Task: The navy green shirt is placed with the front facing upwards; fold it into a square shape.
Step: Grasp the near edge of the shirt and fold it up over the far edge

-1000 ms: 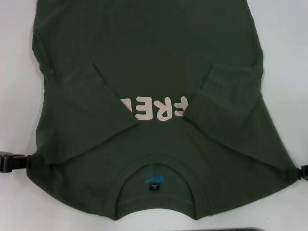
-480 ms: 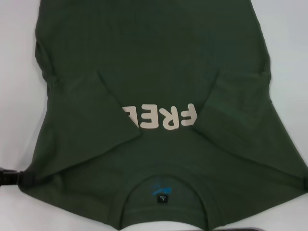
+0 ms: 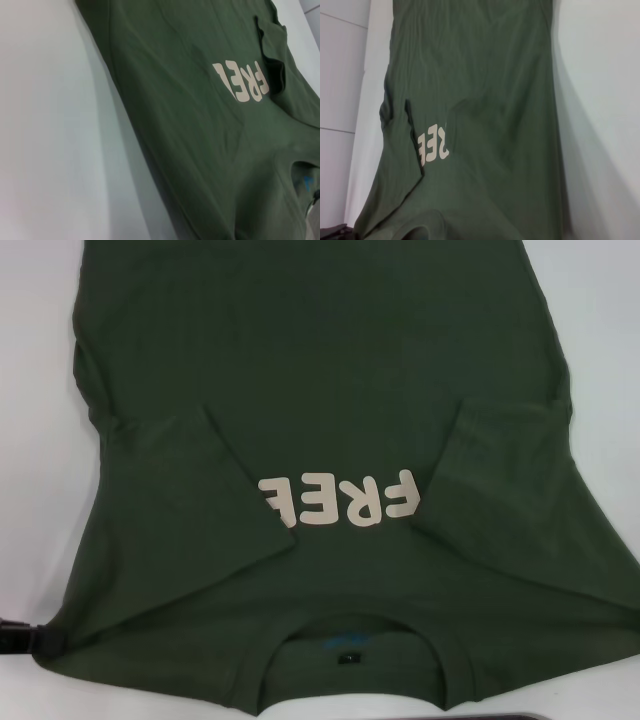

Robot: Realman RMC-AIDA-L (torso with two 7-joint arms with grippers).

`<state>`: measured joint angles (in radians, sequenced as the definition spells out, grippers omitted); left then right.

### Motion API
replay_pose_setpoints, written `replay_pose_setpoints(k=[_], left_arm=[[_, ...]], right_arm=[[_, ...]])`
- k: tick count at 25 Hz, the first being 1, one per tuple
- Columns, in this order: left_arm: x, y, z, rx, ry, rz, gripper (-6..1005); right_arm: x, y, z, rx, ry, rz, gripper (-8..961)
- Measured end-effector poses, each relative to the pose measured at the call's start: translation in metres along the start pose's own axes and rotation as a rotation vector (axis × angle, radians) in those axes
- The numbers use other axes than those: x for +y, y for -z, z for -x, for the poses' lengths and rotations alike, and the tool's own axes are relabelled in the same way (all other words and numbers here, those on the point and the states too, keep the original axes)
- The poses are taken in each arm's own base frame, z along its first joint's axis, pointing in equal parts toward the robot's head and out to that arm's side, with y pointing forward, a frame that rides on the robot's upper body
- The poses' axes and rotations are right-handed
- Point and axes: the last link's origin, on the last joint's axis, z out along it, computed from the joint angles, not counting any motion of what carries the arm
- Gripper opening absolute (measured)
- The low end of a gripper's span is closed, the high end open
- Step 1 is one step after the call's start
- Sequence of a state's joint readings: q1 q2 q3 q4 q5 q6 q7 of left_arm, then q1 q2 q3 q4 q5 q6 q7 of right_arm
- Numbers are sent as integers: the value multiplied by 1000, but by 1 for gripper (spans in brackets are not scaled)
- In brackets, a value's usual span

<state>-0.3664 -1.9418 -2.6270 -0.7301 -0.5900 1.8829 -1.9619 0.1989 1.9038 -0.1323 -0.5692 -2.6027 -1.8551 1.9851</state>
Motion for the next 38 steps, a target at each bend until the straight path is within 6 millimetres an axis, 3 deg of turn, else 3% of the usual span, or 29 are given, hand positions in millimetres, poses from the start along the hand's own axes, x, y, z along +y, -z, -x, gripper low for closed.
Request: replay_pose_setpoints(k=[8, 16, 25, 31, 38], left_arm=[[1, -4, 0, -8, -1, 7, 65], [13, -15, -27, 29, -72, 55, 65], [34, -29, -92, 165, -173, 103, 65], [44, -43, -145, 229, -200, 57, 65], [56, -44, -193, 356, -231, 13, 65]], right_arm=[[5, -3, 7, -2, 22, 23, 43], [21, -17, 34, 18, 95, 68, 42], [46, -36, 80, 33, 195, 89, 42], [69, -61, 120, 33, 269, 85, 42], [96, -88, 163, 12, 364, 34, 42]])
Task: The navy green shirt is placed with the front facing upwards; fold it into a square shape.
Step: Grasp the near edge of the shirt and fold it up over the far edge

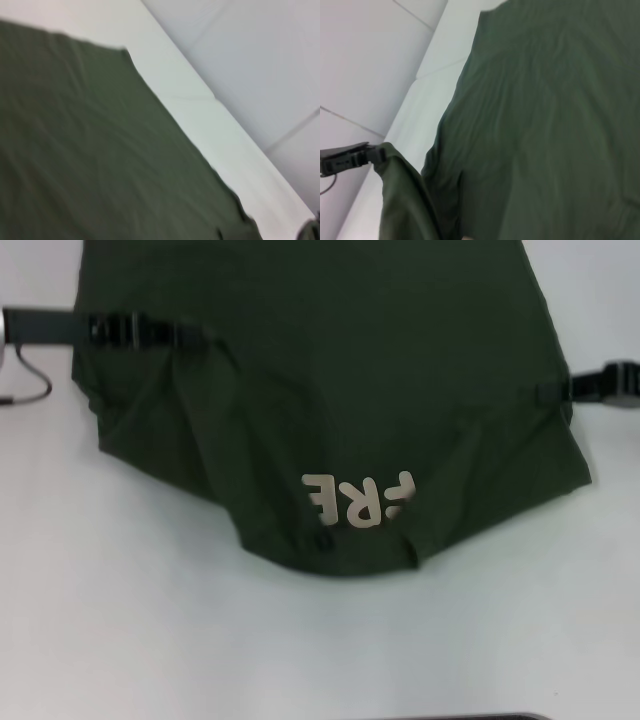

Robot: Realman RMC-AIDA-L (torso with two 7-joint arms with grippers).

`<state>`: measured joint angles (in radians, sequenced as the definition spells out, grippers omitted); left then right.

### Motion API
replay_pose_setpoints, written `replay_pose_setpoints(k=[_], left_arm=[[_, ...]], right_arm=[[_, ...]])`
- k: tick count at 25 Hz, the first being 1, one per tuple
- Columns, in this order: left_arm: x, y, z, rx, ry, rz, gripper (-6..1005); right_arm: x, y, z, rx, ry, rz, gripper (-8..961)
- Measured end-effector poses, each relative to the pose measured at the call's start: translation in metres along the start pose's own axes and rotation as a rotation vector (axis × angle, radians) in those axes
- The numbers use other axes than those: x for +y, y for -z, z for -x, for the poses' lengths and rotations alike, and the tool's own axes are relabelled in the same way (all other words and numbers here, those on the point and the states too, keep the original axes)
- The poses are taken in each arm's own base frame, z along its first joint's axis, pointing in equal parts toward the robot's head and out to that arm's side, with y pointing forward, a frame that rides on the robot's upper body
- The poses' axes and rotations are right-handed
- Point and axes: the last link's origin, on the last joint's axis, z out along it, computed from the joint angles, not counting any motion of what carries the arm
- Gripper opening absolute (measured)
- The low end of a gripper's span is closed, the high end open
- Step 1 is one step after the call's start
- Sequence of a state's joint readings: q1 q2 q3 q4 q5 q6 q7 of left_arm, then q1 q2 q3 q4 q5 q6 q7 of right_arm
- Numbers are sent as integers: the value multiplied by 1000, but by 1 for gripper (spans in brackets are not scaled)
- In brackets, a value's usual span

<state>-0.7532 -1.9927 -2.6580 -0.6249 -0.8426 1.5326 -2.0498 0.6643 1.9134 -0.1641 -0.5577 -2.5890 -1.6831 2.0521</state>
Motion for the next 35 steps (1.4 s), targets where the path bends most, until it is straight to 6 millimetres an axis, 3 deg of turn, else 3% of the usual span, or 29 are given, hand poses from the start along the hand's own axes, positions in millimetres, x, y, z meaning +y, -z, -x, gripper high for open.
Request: replay_pose_setpoints(k=[12, 35], left_arm=[[-12, -10, -33, 165, 21, -101, 66], [-41, -10, -41, 290, 72, -299, 66]], right_arm=[[13, -33, 57, -73, 144, -89, 43], [8, -59, 91, -153, 240, -277, 43]])
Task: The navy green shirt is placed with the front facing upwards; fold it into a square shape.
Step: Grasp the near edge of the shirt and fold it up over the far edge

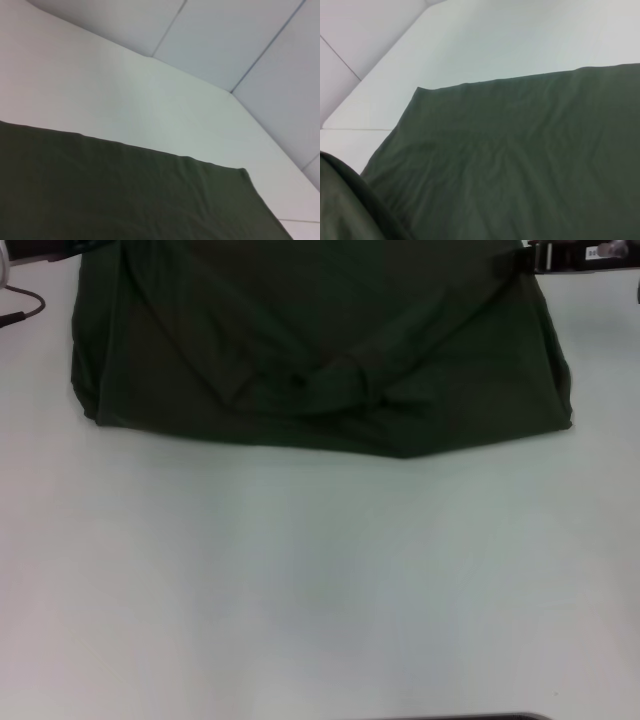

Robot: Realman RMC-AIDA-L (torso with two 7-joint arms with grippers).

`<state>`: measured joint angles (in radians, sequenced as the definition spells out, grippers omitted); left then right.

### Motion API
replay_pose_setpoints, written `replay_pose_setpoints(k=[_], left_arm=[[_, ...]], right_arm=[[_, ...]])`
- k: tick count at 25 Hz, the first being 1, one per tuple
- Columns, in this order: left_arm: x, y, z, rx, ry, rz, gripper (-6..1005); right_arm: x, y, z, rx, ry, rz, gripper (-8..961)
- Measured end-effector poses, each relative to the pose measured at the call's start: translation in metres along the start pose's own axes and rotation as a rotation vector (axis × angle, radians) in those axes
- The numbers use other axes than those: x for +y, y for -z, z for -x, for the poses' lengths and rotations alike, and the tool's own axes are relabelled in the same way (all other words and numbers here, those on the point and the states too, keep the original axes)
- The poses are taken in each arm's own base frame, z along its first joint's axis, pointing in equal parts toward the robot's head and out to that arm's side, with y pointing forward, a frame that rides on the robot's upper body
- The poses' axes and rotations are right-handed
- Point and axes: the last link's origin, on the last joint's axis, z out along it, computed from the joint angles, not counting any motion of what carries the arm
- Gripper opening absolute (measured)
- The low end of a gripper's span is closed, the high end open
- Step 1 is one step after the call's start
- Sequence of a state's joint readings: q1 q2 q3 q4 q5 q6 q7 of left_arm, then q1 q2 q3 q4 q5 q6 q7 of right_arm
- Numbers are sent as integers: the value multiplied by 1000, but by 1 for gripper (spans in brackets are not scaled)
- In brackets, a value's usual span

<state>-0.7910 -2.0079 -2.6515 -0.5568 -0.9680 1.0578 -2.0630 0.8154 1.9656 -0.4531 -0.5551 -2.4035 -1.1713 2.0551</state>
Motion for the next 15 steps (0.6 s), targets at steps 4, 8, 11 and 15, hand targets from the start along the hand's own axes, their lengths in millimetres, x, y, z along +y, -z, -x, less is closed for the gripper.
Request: replay_pose_setpoints(k=[4, 8, 11, 15], left_arm=[[-2, -1, -1, 9, 4, -16, 66], [-2, -2, -2, 11, 2, -18, 66], [-1, -2, -4, 22, 9, -14, 66], [1, -3, -1, 25, 15, -6, 66]], right_arm=[[1, -5, 3, -3, 10, -13, 43], [2, -6, 7, -9, 15, -20, 43], [2, -6, 9, -12, 19, -23, 42], [-1, -5, 11, -17, 24, -39, 42]])
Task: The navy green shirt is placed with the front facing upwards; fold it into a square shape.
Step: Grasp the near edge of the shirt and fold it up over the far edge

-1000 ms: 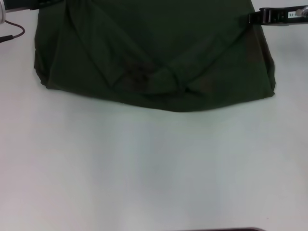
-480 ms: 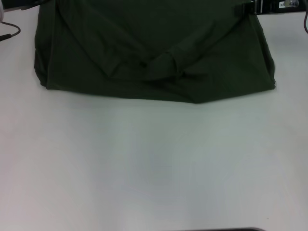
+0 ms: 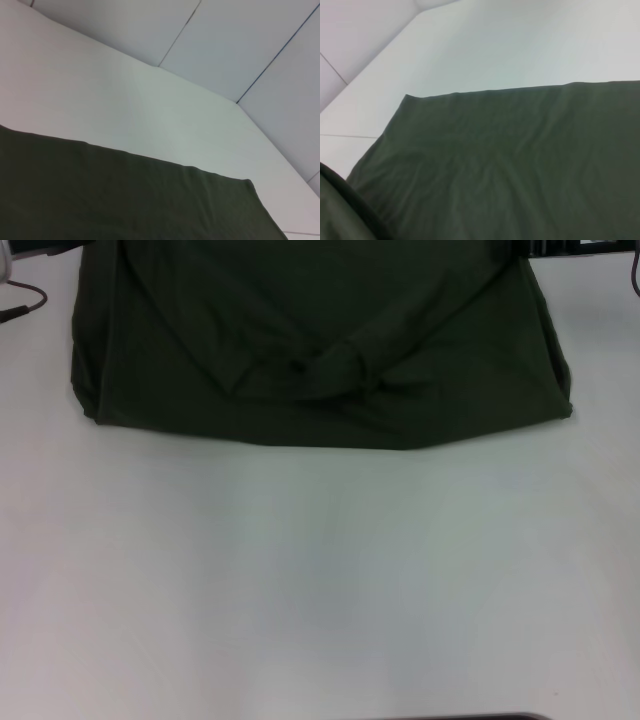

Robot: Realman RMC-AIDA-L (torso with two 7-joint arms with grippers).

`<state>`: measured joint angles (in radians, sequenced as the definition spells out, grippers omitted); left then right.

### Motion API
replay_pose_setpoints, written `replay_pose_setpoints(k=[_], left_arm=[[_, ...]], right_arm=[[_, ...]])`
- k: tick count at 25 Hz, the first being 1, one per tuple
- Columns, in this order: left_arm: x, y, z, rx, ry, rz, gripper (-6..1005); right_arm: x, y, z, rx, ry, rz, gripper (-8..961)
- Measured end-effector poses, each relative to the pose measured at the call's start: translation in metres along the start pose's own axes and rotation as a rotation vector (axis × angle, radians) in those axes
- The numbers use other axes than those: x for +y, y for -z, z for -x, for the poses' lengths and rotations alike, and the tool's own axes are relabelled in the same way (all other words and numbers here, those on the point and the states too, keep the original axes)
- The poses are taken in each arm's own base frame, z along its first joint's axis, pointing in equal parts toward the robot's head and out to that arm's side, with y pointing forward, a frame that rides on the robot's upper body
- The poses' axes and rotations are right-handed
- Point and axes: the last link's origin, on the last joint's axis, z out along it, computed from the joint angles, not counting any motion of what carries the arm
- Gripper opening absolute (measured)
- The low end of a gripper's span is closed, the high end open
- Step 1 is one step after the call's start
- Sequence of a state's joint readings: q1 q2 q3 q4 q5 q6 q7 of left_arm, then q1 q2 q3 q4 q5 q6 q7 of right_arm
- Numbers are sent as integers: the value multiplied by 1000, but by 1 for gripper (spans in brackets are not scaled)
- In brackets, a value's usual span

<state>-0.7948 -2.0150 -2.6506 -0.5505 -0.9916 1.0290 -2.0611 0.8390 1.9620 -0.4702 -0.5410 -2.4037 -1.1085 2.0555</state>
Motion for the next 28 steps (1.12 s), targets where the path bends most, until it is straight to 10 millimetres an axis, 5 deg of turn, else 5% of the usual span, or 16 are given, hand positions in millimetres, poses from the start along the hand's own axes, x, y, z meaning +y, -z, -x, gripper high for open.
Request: replay_pose_setpoints(k=[28], left_arm=[[9, -6, -10, 21, -8, 16, 65]], right_arm=[[-4, 2, 11, -12, 7, -25, 42]])
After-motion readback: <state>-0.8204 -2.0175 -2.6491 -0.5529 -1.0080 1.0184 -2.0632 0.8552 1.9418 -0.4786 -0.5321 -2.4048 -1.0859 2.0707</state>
